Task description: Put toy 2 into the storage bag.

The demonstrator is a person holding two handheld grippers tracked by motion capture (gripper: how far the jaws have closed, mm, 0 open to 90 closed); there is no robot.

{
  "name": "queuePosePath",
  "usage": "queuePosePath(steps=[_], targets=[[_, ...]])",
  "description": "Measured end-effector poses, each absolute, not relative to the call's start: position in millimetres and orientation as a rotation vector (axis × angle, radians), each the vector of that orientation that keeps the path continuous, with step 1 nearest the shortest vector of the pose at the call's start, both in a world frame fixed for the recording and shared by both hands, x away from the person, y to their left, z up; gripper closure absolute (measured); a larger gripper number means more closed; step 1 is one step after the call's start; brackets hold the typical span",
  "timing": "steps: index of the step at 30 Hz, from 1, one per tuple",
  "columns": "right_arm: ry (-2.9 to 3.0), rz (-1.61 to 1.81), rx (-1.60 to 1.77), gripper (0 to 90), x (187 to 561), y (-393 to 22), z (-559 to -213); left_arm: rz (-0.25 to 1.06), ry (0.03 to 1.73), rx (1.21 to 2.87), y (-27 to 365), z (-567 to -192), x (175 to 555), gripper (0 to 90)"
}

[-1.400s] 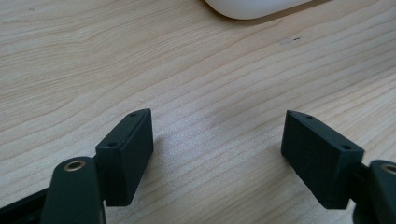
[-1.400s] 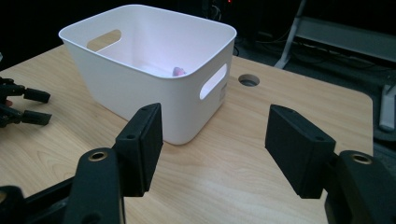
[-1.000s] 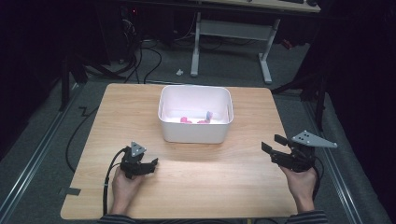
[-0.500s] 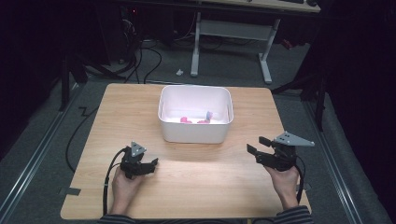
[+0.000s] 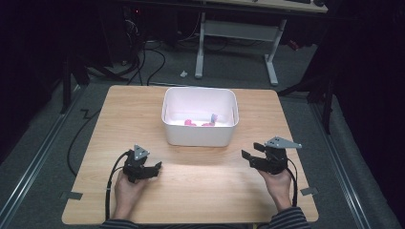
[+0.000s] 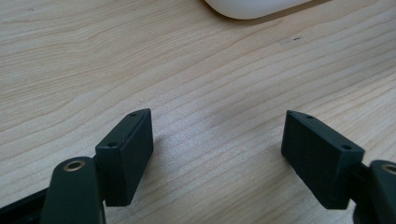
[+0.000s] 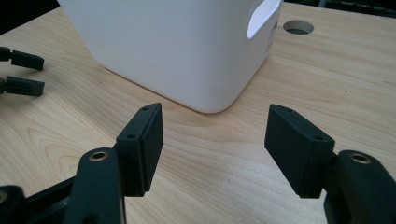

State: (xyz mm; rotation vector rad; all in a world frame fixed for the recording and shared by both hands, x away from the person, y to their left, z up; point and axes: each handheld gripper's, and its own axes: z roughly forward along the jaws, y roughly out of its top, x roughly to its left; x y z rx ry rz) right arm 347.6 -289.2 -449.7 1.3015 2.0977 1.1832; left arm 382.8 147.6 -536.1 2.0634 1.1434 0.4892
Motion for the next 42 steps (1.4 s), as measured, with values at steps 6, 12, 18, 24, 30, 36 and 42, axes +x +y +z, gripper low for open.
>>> queuePosePath(steps=[6, 12, 18, 24, 30, 36, 42], targets=[[2.096, 1.165, 1.33, 37.7, 352.5, -288.6, -459.6, 0.489, 1.143, 2.064, 147.6, -536.1, 382.8, 25.5], [2.108, 1.139, 1.358, 37.7, 356.4, -288.4, -471.4, 0.489, 1.143, 2.063, 147.6, -536.1, 382.8, 25.6], [2.118, 1.109, 1.387, 37.7, 360.9, -288.0, -482.0, 0.489, 1.143, 2.064, 147.6, -536.1, 382.8, 25.5], [2.123, 1.083, 1.407, 37.7, 364.9, -287.6, -490.2, 0.489, 1.143, 2.064, 147.6, -536.1, 382.8, 25.5], [2.128, 1.045, 1.42, 37.6, 367.9, -286.2, -498.0, 0.489, 1.143, 2.064, 147.6, -536.1, 382.8, 25.5], [2.145, 0.994, 1.405, 37.6, 371.1, -280.9, -503.8, 0.489, 1.143, 2.064, 147.6, -536.1, 382.8, 25.5], [2.152, 0.966, 1.406, 37.6, 374.1, -277.2, -508.7, 0.489, 1.143, 2.064, 147.6, -536.1, 382.8, 25.5]])
